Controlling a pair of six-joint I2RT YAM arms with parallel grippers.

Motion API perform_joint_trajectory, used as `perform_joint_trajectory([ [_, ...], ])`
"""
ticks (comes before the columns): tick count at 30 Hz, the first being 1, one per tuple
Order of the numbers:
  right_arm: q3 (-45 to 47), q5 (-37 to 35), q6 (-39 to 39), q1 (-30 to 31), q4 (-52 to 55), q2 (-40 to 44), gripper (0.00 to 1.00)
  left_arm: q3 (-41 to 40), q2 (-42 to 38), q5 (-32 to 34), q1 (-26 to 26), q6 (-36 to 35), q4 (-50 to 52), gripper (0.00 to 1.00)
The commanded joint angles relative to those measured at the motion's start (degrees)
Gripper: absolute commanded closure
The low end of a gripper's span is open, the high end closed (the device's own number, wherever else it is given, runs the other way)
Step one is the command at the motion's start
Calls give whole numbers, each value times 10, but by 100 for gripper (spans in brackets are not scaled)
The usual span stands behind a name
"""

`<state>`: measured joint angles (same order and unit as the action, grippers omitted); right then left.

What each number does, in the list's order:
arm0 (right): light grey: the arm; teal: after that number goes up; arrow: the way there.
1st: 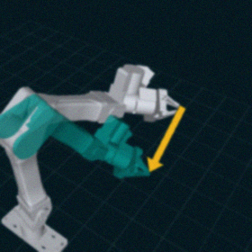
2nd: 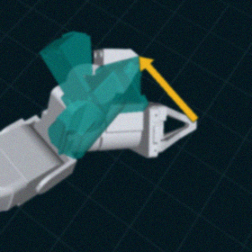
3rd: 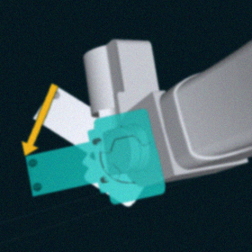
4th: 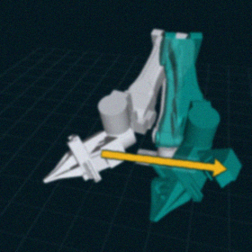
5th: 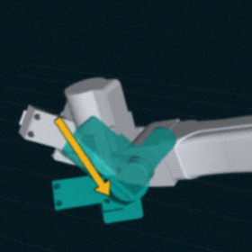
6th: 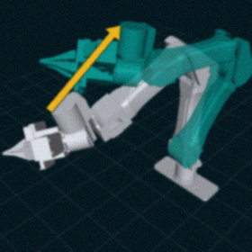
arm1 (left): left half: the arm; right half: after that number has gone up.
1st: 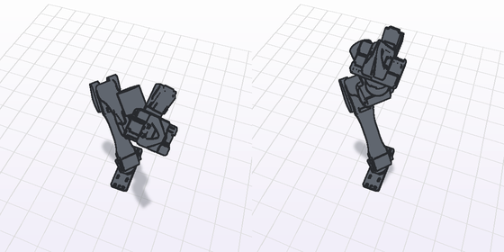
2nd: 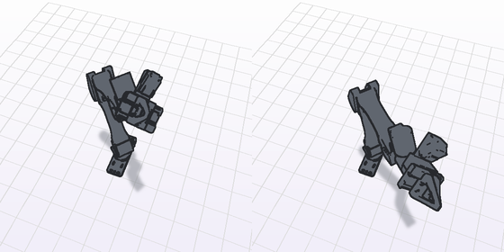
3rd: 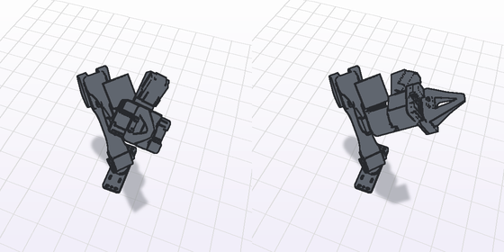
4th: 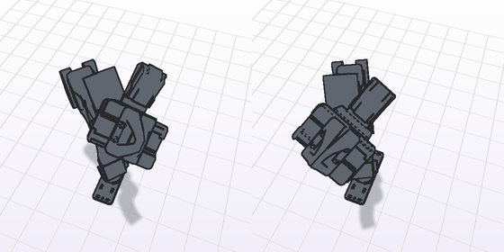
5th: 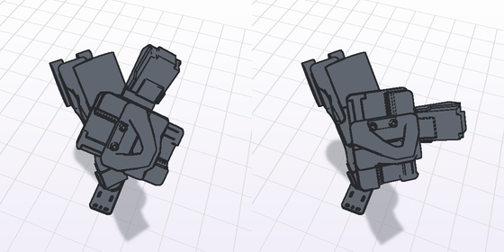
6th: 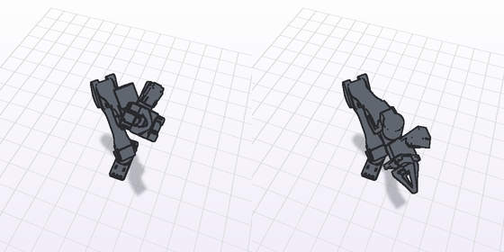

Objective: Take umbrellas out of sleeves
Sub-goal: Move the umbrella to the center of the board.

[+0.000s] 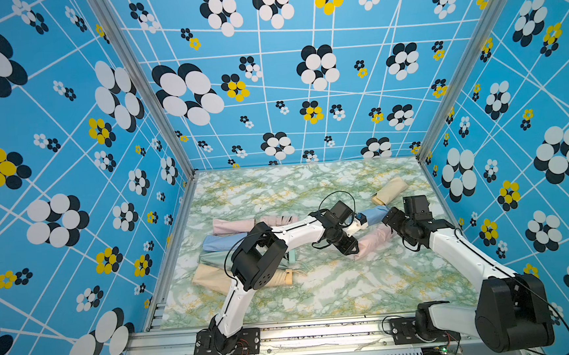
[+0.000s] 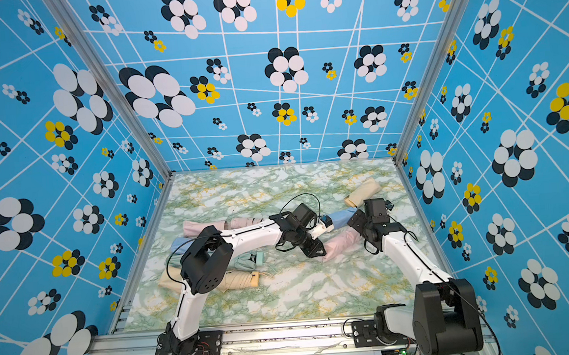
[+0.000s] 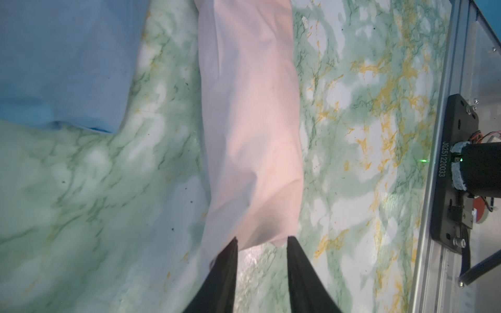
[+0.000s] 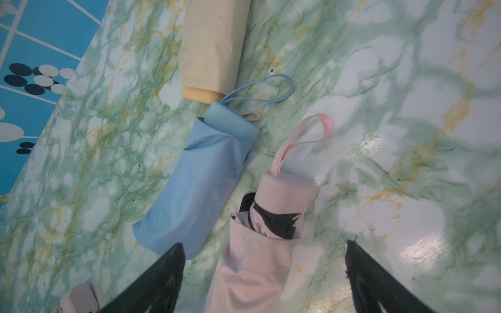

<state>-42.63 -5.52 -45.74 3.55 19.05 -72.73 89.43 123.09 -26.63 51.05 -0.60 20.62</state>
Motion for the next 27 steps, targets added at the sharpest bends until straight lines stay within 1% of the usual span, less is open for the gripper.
perform_joint_trajectory([
  [1, -3, -17, -21, -4, 12, -14, 8, 3, -35, 27, 0, -11, 4, 64],
  [5, -9, -16, -31, -3, 16, -31, 10, -2, -39, 32, -6, -24, 2, 61],
  [8, -18, -9, -36, -4, 22, -50, 13, -2, -34, 16, -16, -21, -7, 60],
  [10, -25, -16, -38, -4, 32, -60, 14, -3, -30, 6, -21, -20, -18, 59],
  [13, -27, -26, -43, -4, 36, -68, 17, 9, -19, -10, -27, -32, -8, 58],
  [18, -30, -29, -57, -3, 30, -82, 20, 21, -2, -36, -28, -48, 5, 58],
  [24, -38, -19, -62, -4, 17, -98, 22, 27, 13, -57, -27, -39, -1, 58],
  [27, -40, -20, -63, -4, 16, -104, 22, 30, 20, -56, -27, -35, -2, 58],
])
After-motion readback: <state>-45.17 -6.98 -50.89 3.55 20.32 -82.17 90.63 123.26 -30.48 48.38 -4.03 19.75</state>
